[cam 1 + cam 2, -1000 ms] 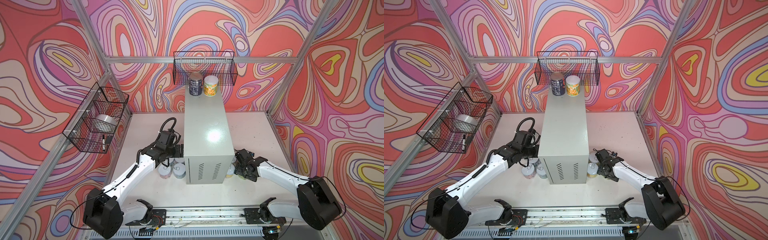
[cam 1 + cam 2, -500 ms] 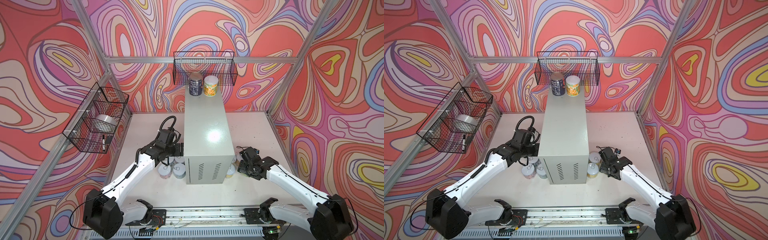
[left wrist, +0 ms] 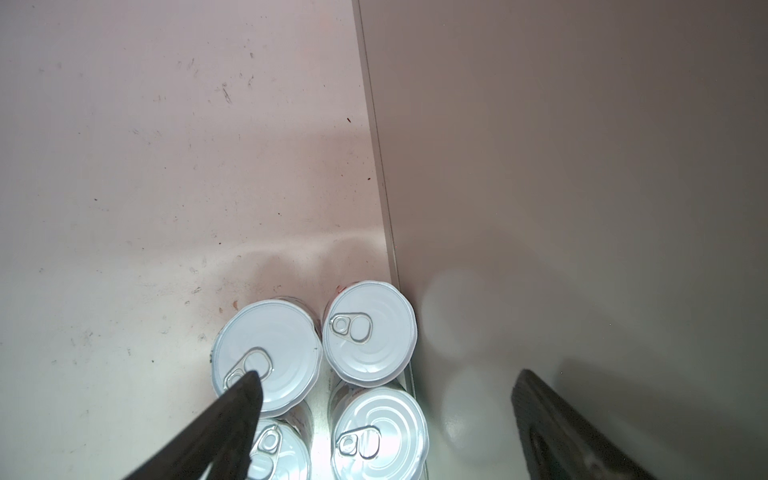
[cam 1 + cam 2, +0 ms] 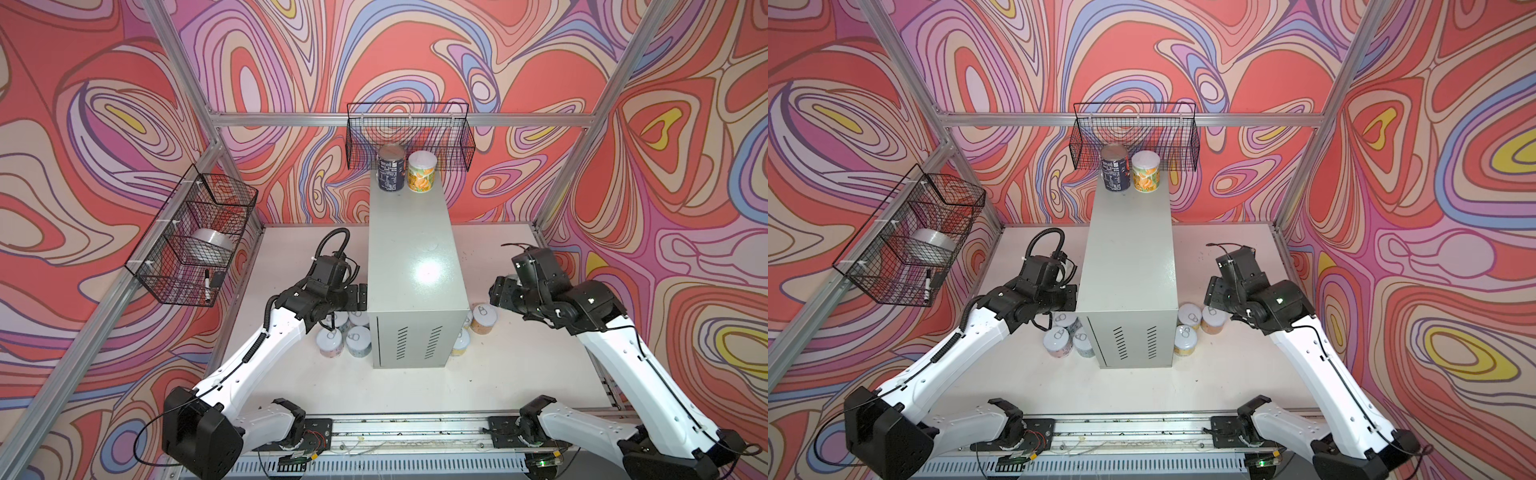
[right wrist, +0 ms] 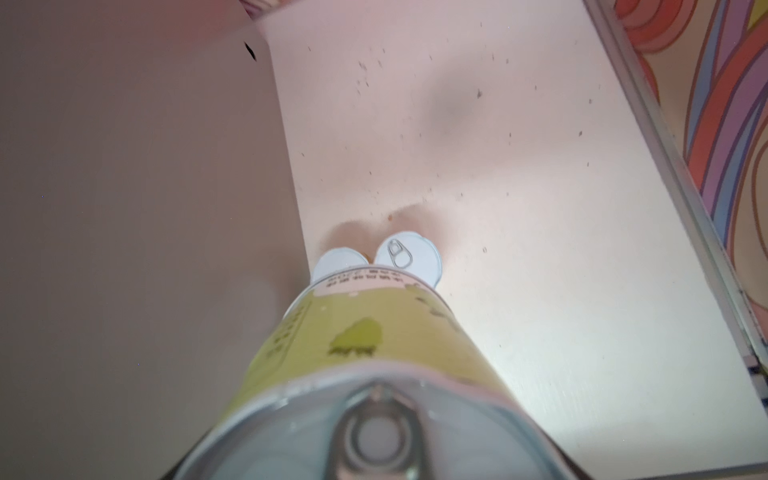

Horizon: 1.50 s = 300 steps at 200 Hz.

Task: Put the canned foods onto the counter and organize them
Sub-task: 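Lift the yellow-labelled can with the right gripper up onto the cabinet top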

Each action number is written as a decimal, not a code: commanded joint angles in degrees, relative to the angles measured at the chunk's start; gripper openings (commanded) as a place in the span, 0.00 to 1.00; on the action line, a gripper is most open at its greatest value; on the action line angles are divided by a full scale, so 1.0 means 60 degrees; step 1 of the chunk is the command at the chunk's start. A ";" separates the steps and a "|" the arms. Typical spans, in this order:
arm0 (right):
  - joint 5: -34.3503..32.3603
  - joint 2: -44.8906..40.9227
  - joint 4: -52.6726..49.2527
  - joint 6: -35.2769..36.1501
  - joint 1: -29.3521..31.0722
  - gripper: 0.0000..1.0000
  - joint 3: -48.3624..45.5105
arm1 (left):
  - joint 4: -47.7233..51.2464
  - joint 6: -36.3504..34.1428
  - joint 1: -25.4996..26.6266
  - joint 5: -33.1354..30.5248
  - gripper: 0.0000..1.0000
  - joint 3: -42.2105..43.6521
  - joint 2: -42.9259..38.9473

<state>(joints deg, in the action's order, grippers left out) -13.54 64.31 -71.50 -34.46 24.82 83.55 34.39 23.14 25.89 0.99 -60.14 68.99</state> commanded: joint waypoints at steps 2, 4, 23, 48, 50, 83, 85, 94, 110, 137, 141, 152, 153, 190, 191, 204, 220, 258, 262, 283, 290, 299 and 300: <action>-0.0114 0.0593 -0.0556 0.0969 -0.0022 0.00 0.1696 | 0.0318 -0.0201 0.0009 -0.0185 0.95 -0.0362 -0.0249; -0.0103 0.0698 -0.0626 0.1059 -0.0020 0.00 0.1927 | 0.0318 -0.0196 0.0007 -0.0182 0.95 -0.0362 -0.0238; -0.0039 0.1291 -0.0938 0.1464 -0.0021 0.00 0.3453 | 0.0296 -0.0216 0.0007 -0.0161 0.95 -0.0448 -0.0192; 0.0174 0.2235 -0.1452 0.1906 -0.0007 0.00 0.5678 | 0.0239 -0.0245 -0.0006 -0.0123 0.95 -0.0465 -0.0168; 0.0194 0.2301 -0.1485 0.1938 -0.0013 0.00 0.5851 | 0.0232 -0.0236 -0.0008 -0.0140 0.95 -0.0469 -0.0173; -0.0014 0.3475 -0.1914 0.2336 0.0529 0.00 0.8070 | 0.0182 -0.0209 -0.0007 -0.0101 0.95 -0.0529 -0.0137; -0.0094 0.3556 -0.1930 0.2357 0.0619 0.00 0.8182 | 0.0178 -0.0209 -0.0008 -0.0087 0.95 -0.0525 -0.0133; -0.0362 0.3890 -0.2035 0.2446 0.0969 0.00 0.8629 | 0.0198 -0.0209 -0.0008 -0.0089 0.95 -0.0556 -0.0131; -0.0487 0.4369 -0.1980 0.2549 0.1377 0.00 0.9273 | 0.0215 -0.0226 -0.0005 -0.0133 0.95 -0.0591 -0.0145; -0.0579 0.5247 -0.1968 0.2774 0.1958 0.00 1.0128 | 0.0202 -0.0183 -0.0008 -0.0134 0.95 -0.0570 -0.0183; -0.0648 0.5356 -0.1969 0.2807 0.2087 0.00 1.0234 | 0.0206 -0.0166 -0.0006 -0.0132 0.95 -0.0555 -0.0175; -0.0784 0.5682 -0.1942 0.2882 0.2390 0.00 1.0468 | 0.0215 -0.0156 -0.0008 -0.0099 0.95 -0.0563 -0.0188; -0.0795 0.5714 -0.1941 0.2884 0.2408 0.00 1.0489 | 0.0208 -0.0153 -0.0001 -0.0096 0.95 -0.0558 -0.0189; -0.0677 0.6273 -0.1648 0.3041 0.2646 0.00 1.0466 | 0.0261 -0.0143 0.0000 -0.0138 0.95 -0.0537 -0.0289; -0.0677 0.6273 -0.1648 0.3041 0.2646 0.00 1.0466 | 0.0253 -0.0139 -0.0004 -0.0137 0.95 -0.0538 -0.0291; -0.0665 0.6567 -0.1647 0.3033 0.2646 0.00 1.0466 | 0.0245 -0.0121 -0.0008 -0.0166 0.95 -0.0512 -0.0299; -0.0492 0.6769 -0.1625 0.3018 0.2646 0.00 1.0501 | 0.0234 -0.0107 -0.0005 -0.0163 0.95 -0.0469 -0.0306; -0.0263 0.7403 -0.2060 0.3033 0.2646 0.00 1.0880 | 0.0125 -0.0079 -0.0007 -0.0135 0.95 -0.0339 -0.0281; -0.0255 0.7471 -0.2089 0.3033 0.2646 0.00 1.0920 | 0.0121 -0.0075 -0.0008 -0.0136 0.95 -0.0320 -0.0287; -0.0270 0.7580 -0.2089 0.3029 0.2653 0.20 1.0947 | 0.0049 -0.0055 -0.0019 -0.0145 0.95 -0.0264 -0.0287; -0.0263 0.7592 -0.2073 0.3033 0.2645 0.29 1.0952 | 0.0040 -0.0048 -0.0011 -0.0144 0.95 -0.0257 -0.0271; -0.0255 0.7624 -0.2049 0.3061 0.2635 0.46 1.0992 | 0.0018 -0.0047 -0.0015 -0.0164 0.96 -0.0242 -0.0250; -0.0259 0.7637 -0.2046 0.3061 0.2640 0.47 1.0999 | 0.0014 -0.0040 -0.0012 -0.0172 0.95 -0.0244 -0.0249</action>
<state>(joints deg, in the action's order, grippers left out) -15.14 109.23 -84.09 -16.56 40.58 148.09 34.52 22.55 25.89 0.97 -62.15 68.27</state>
